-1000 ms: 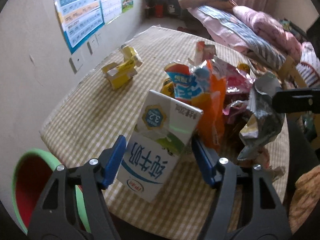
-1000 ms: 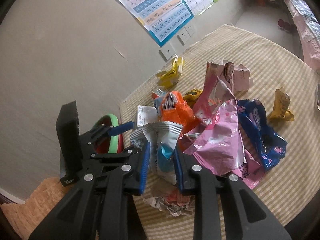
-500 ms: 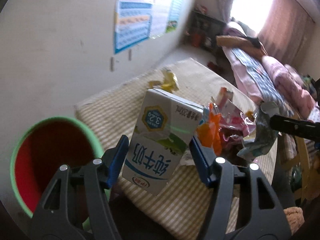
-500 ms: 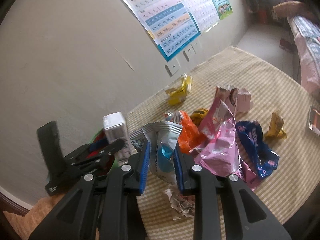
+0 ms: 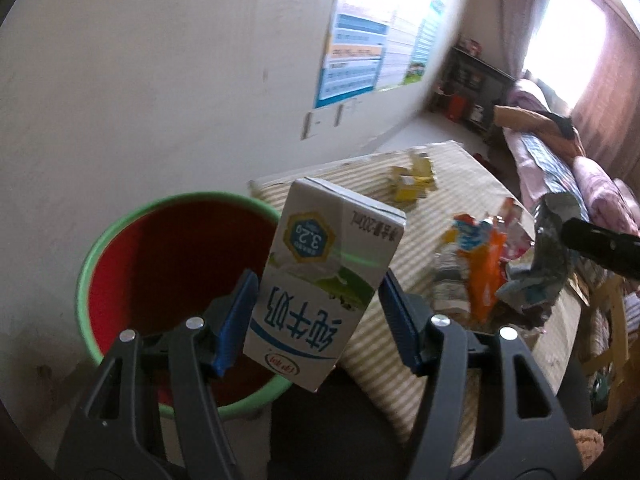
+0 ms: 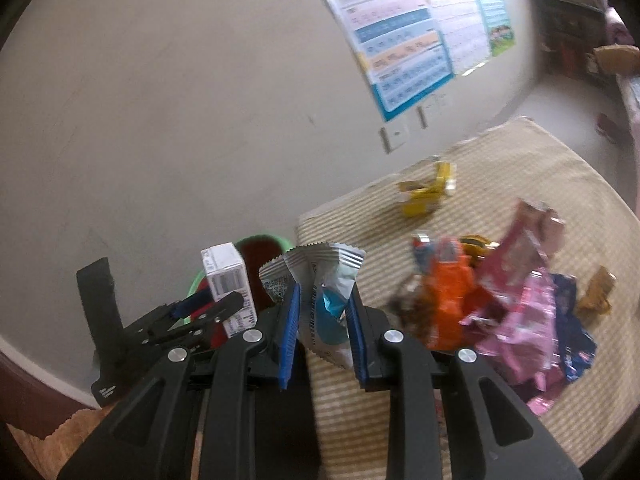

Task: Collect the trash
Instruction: 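Carry both items over the green-rimmed red bin and open both grippers to drop them, then move both open grippers back over the trash on the table, then grasp the orange snack bag with the left gripper while the right gripper grasps the pink bag, then carry both bags over the red bin and open both grippers to drop them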

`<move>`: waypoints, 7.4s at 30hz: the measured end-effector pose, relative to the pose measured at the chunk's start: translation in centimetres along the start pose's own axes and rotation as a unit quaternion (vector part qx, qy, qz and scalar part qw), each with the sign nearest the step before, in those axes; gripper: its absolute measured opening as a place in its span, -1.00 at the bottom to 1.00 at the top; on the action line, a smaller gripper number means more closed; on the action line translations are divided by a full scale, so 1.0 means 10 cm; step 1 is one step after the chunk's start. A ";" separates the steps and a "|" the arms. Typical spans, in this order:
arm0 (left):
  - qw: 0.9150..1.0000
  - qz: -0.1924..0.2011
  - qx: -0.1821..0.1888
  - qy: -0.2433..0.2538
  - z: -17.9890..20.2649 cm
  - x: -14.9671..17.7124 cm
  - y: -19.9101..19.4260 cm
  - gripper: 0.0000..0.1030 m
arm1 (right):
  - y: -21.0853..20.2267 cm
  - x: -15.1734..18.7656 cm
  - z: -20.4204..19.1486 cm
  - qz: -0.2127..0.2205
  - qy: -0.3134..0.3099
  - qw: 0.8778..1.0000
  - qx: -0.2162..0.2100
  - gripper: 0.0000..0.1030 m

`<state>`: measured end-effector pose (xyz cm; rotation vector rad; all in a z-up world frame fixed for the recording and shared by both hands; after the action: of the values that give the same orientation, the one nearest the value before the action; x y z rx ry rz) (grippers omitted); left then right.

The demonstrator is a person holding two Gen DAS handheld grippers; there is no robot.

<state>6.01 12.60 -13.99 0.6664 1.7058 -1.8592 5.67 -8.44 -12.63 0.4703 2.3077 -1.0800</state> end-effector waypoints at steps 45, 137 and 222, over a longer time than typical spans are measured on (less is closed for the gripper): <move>0.993 -0.027 -0.055 -0.103 -1.17 0.29 0.18 0.18 | 1.12 0.36 -0.60 -0.120 -0.032 0.992 -0.014 -0.10; 0.993 -0.036 0.116 -0.003 1.16 -0.01 0.11 -0.27 | -0.41 0.58 1.69 -0.017 0.199 0.967 0.156 0.14; 0.996 -0.016 0.067 -0.063 0.51 0.01 -0.06 -0.27 | -0.17 0.22 0.35 -0.013 0.068 0.997 0.042 -0.23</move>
<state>5.46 7.56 -13.20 0.5646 1.5299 -2.0078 4.18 -12.04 -14.83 0.5630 2.3997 -1.1946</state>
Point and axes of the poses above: each gripper's, at about its wrist camera, not at the fingertips, and y roughly the way its jaws point, z to its right, x to its underside, the point moved 3 cm from there along y, roughly the way its jaws point, and after that the axes turned 6 degrees about -x, right-handed, at the moved point
